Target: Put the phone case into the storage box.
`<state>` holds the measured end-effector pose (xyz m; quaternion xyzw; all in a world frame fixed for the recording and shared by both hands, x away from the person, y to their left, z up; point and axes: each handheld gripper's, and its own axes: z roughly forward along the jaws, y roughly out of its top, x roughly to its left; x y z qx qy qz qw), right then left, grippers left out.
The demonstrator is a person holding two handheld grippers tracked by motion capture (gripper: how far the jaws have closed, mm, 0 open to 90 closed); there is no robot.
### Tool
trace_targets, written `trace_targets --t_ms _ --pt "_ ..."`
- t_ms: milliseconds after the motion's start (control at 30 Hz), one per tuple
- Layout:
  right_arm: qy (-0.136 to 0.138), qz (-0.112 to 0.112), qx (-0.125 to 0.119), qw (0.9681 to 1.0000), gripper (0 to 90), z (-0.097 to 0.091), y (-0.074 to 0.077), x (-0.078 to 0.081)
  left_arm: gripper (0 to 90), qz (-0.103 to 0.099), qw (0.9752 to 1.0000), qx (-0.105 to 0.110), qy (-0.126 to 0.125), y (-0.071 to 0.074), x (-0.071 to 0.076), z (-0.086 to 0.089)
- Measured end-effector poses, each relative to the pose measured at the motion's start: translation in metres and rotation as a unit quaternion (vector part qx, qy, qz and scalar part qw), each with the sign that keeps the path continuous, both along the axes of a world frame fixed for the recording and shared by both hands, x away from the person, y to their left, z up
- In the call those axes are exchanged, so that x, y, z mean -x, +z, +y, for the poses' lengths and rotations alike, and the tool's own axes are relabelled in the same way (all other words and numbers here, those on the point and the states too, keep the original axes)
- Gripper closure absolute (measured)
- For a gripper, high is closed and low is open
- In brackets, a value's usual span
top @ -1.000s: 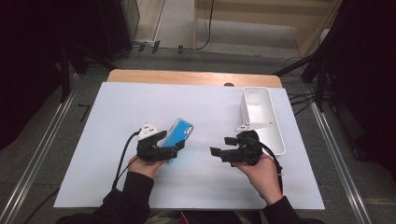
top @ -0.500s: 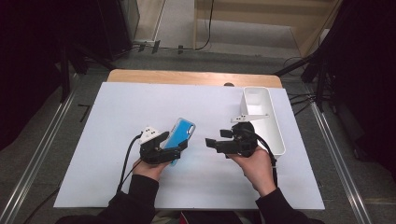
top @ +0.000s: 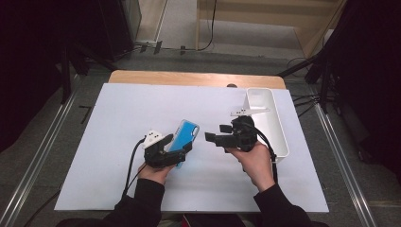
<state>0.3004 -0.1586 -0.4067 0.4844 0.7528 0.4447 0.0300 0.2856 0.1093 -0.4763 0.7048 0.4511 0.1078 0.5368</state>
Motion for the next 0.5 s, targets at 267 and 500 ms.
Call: trace_targets --t_ms 267,500 --pt "-0.001 -0.003 0.0 1.0 24.5 0.003 0.0 -0.008 16.2 0.005 0.9998 0.017 0.011 -0.007 0.001 -0.002" --pt "-0.005 0.01 -0.01 0.9999 24.5 0.011 -0.002 -0.017 16.2 0.005 0.9997 0.02 0.011 -0.01 0.004 -0.009"
